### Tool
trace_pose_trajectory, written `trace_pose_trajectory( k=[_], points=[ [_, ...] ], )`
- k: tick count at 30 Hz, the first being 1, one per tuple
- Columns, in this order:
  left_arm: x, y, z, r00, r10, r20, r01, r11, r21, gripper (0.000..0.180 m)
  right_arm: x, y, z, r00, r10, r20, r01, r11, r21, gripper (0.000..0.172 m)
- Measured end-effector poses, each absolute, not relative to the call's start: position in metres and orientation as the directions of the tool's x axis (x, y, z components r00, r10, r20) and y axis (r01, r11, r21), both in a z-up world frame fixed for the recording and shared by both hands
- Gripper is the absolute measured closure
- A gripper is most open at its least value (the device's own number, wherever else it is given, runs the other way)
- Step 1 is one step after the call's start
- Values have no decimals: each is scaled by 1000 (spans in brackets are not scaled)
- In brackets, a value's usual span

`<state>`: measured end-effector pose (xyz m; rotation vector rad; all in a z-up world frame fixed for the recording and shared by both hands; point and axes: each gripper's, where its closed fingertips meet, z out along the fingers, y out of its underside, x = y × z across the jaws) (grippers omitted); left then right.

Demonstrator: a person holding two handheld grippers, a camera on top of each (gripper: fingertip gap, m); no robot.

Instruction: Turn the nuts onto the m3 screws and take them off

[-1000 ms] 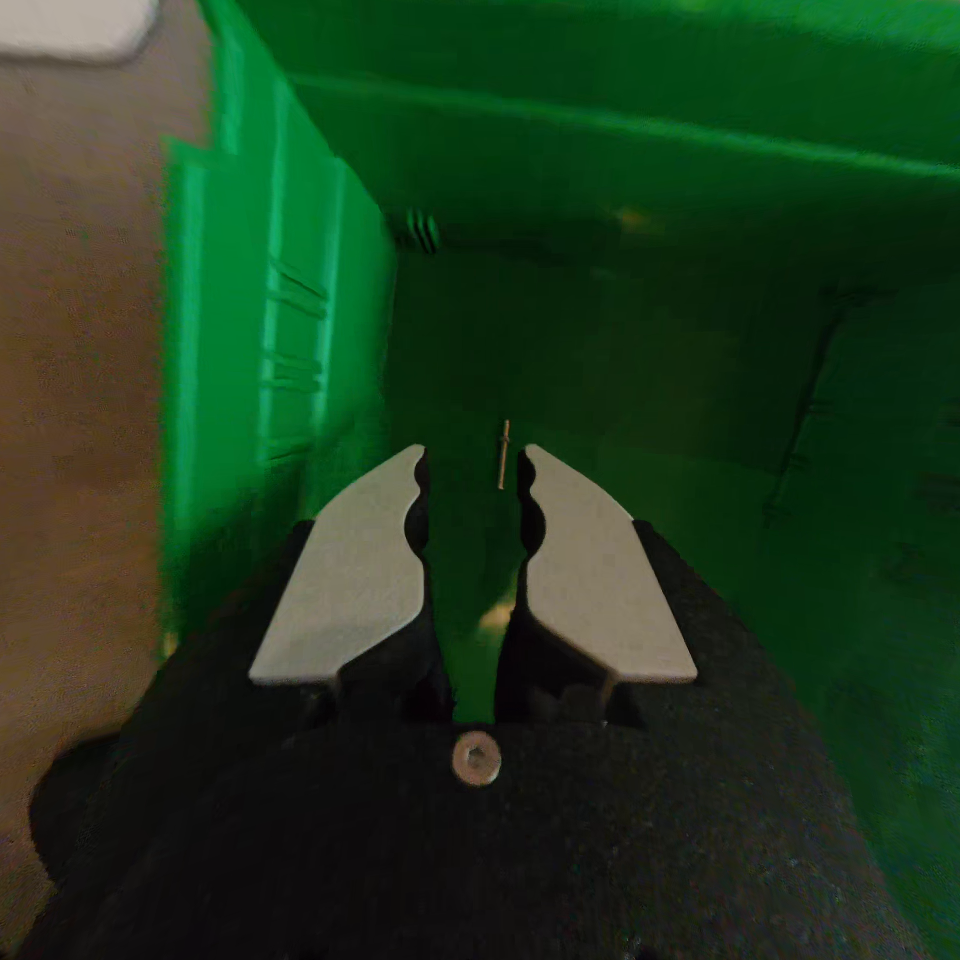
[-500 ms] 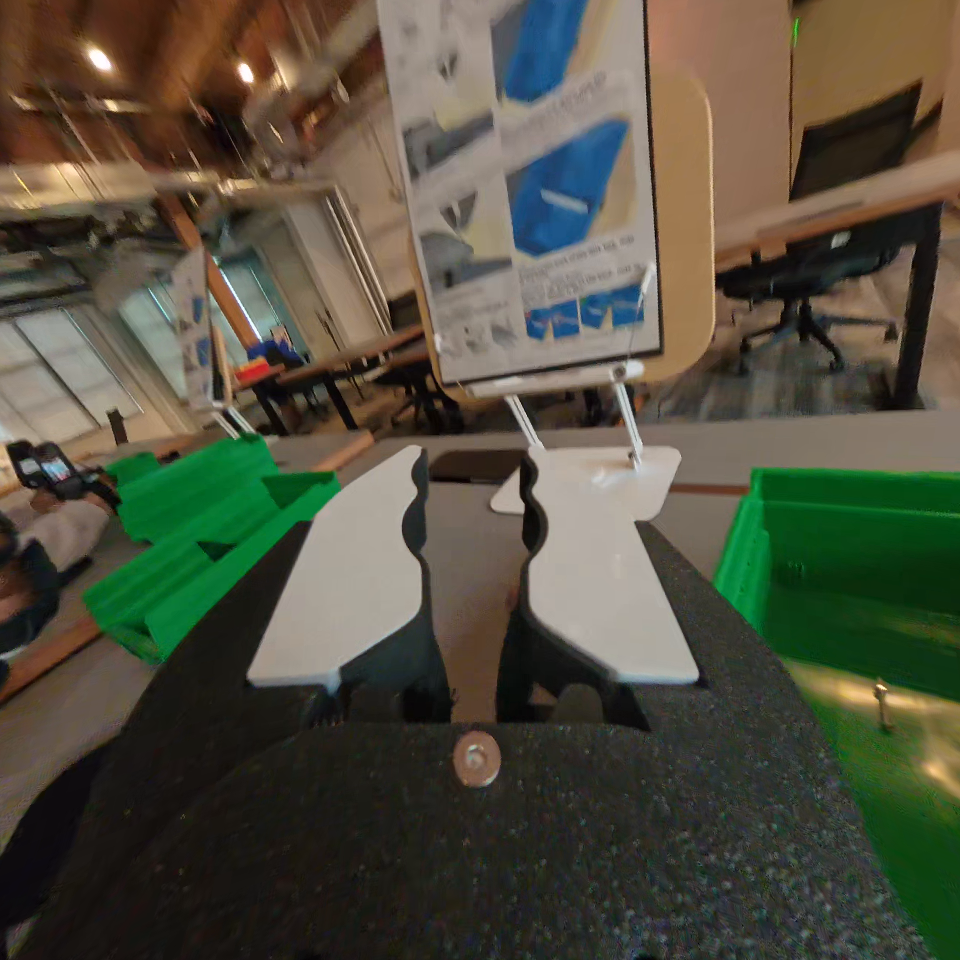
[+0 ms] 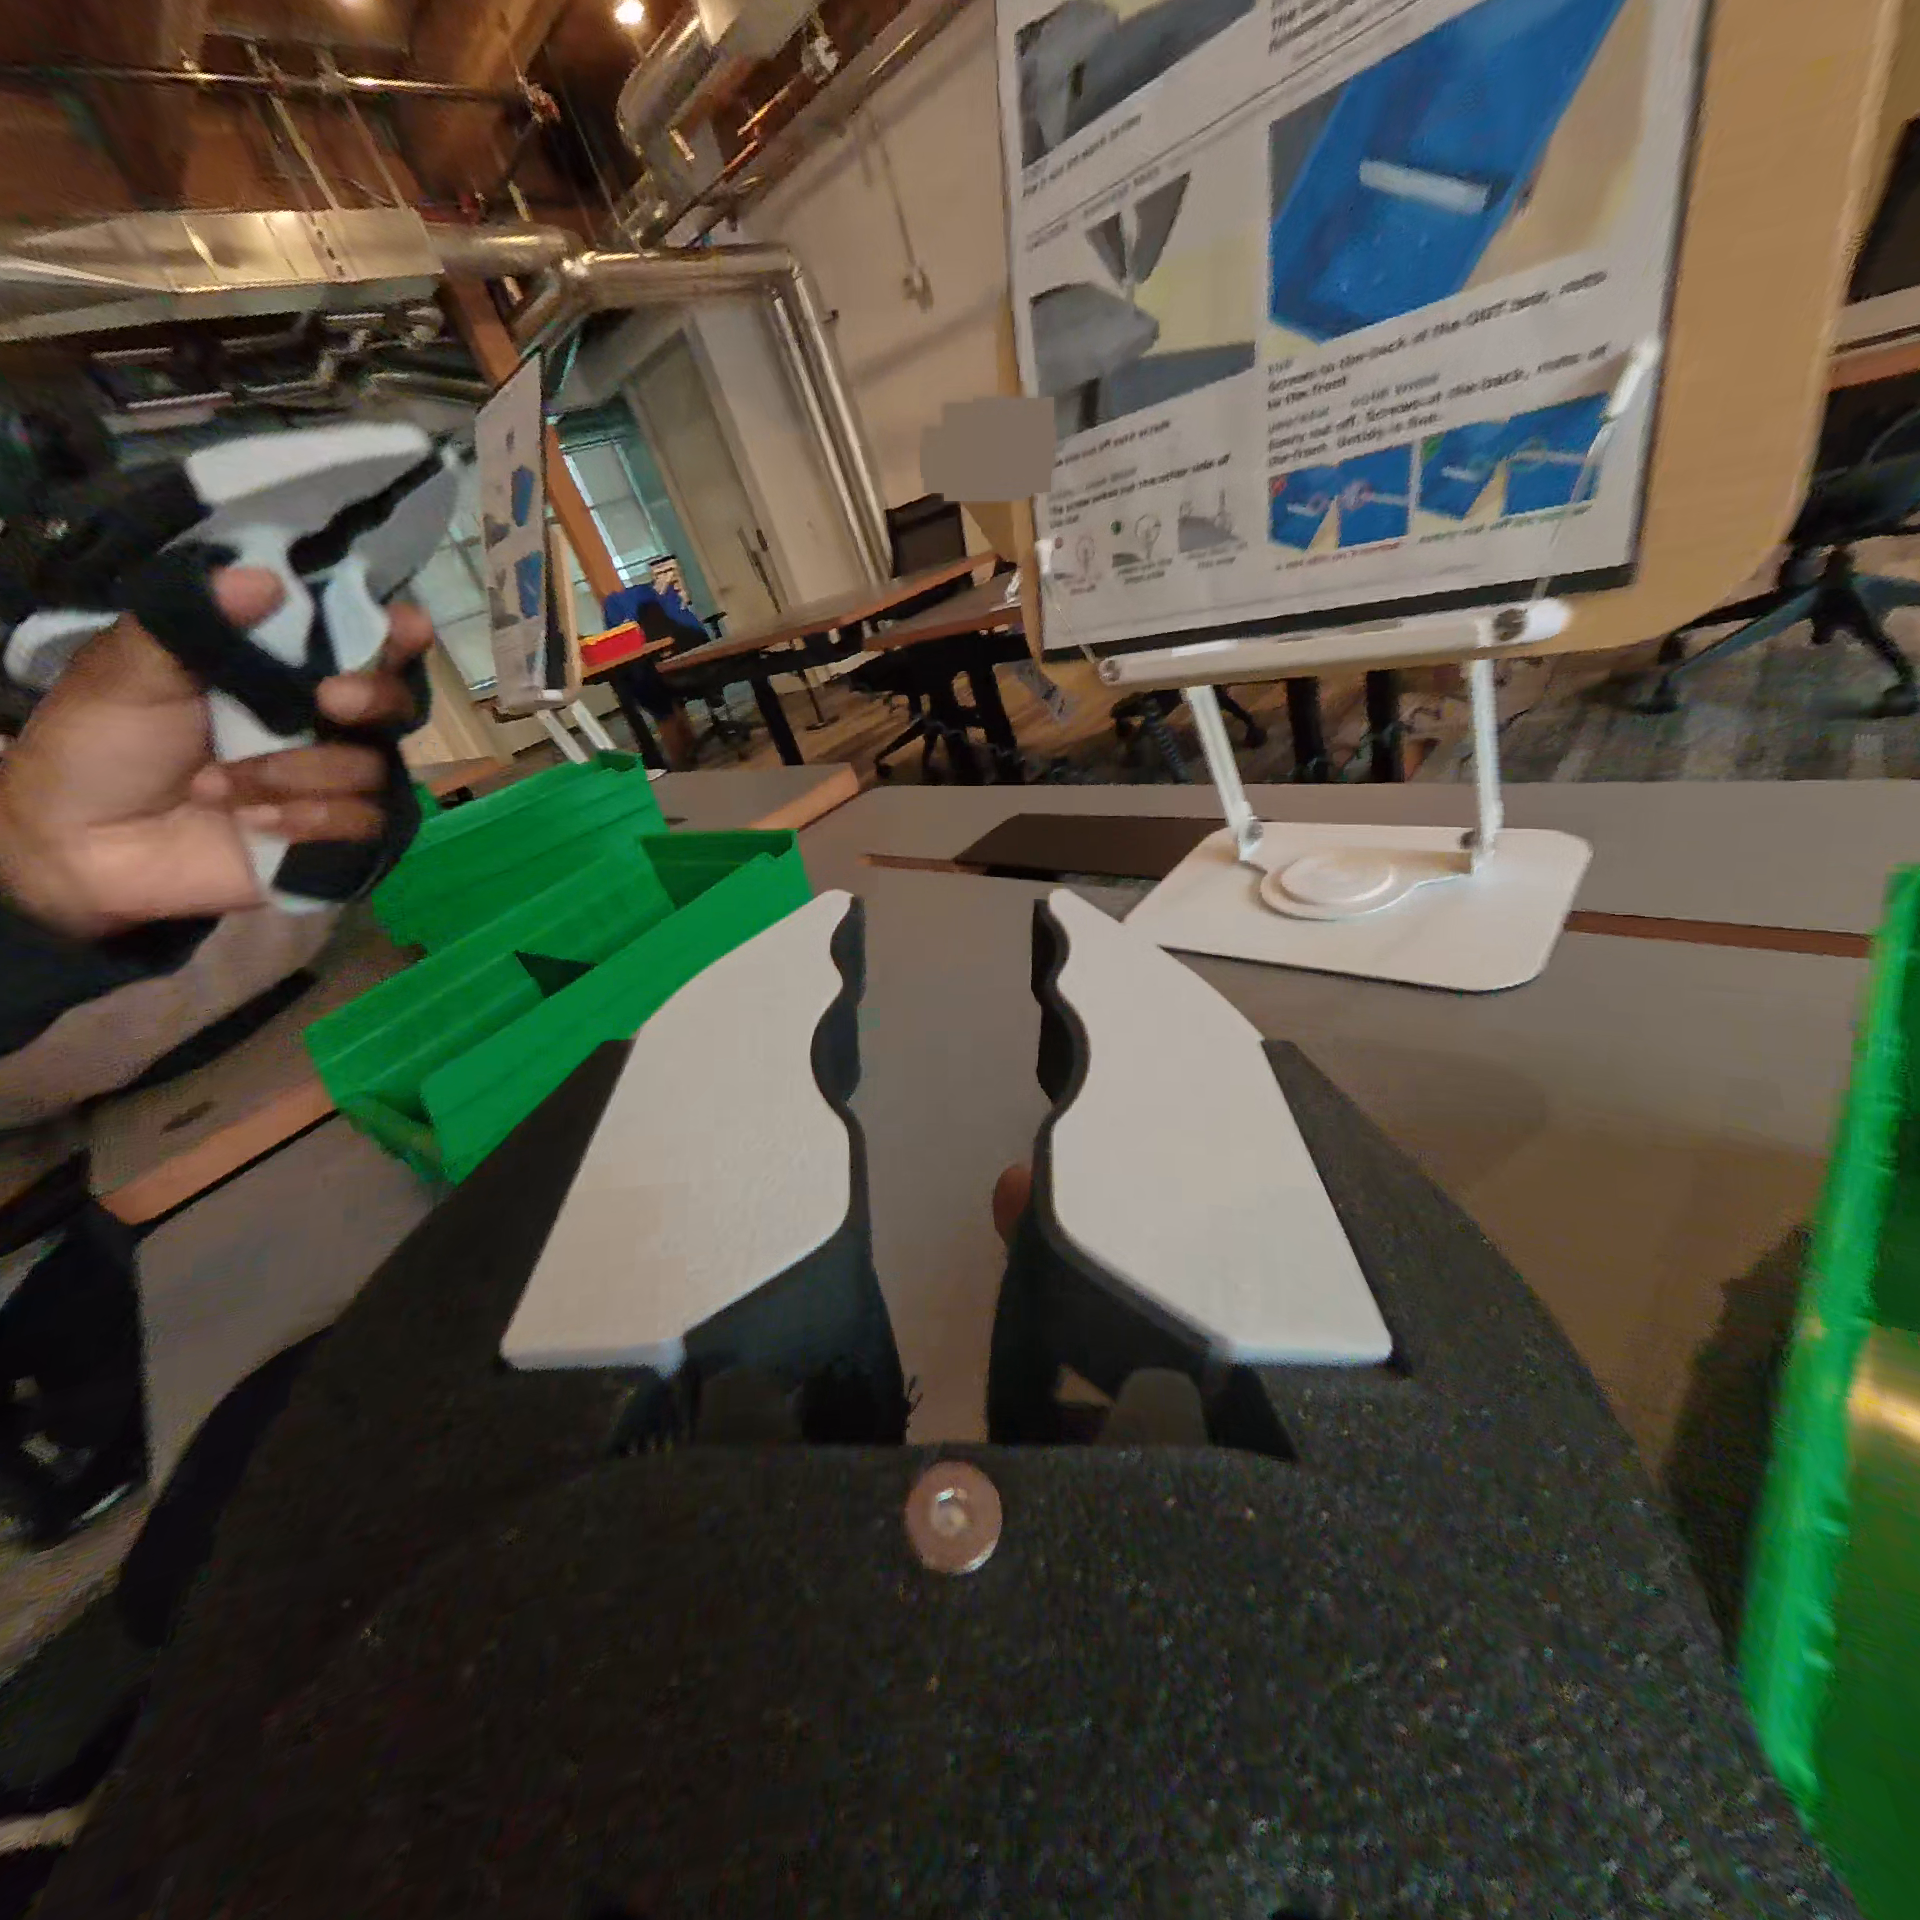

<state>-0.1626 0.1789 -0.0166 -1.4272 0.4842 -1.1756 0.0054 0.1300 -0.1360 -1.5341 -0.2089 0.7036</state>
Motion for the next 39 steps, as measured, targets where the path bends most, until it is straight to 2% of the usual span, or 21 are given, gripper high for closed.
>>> trace_pose_trajectory(
  k=[4, 7, 9, 12, 17, 20, 24, 29, 31, 33, 35, 39],
  points=[
    [-154, 177, -1, 442, -859, 256, 219, -174, -960, 177, -7, 131, -142, 804, 545, -237, -205, -121, -971, 141],
    [-156, 168, -13, 419, -878, 230, 152, -182, -971, 176, -22, 131, -155, 798, 569, -198, -127, -162, -979, 140],
    [-162, 163, -39, 408, -892, 194, 84, -175, -981, 175, -33, 130, -165, 789, 596, -151, -55, -176, -983, 136],
    [-176, 170, -105, 455, -881, 126, -79, -181, -980, 173, -44, 133, -178, 792, 608, -58, 42, -150, -988, 134],
    [-181, 176, -171, 487, -869, 90, -190, -206, -960, 172, -63, 146, -200, 774, 625, -97, 21, -179, -984, 135],
    [-176, 169, -167, 479, -872, 101, -253, -248, -935, 173, -72, 151, -212, 756, 638, -149, 0, -228, -974, 135],
    [-170, 146, -141, 412, -911, -34, -382, -139, -914, 172, -69, 156, -220, 778, 623, -86, 69, -221, -973, 135],
    [-180, 127, -145, 405, -914, -34, -411, -148, -900, 167, -65, 155, -228, 780, 621, -78, 75, -216, -973, 135],
    [-196, 133, -168, 463, -886, -28, -457, -211, -864, 164, -61, 156, -233, 786, 612, -86, 73, -230, -970, 135],
    [-214, 139, -188, 511, -860, 17, -484, -303, -821, 153, -57, 157, -236, 789, 605, -109, 59, -251, -966, 135],
    [-235, 151, -192, 557, -829, 42, -453, -346, -821, 144, -56, 157, -237, 788, 604, -123, 43, -252, -967, 135],
    [-293, 187, -168, 682, -728, 74, -288, -361, -887, 143, -52, 159, -245, 798, 591, -115, 61, -270, -961, 135]
  ],
)
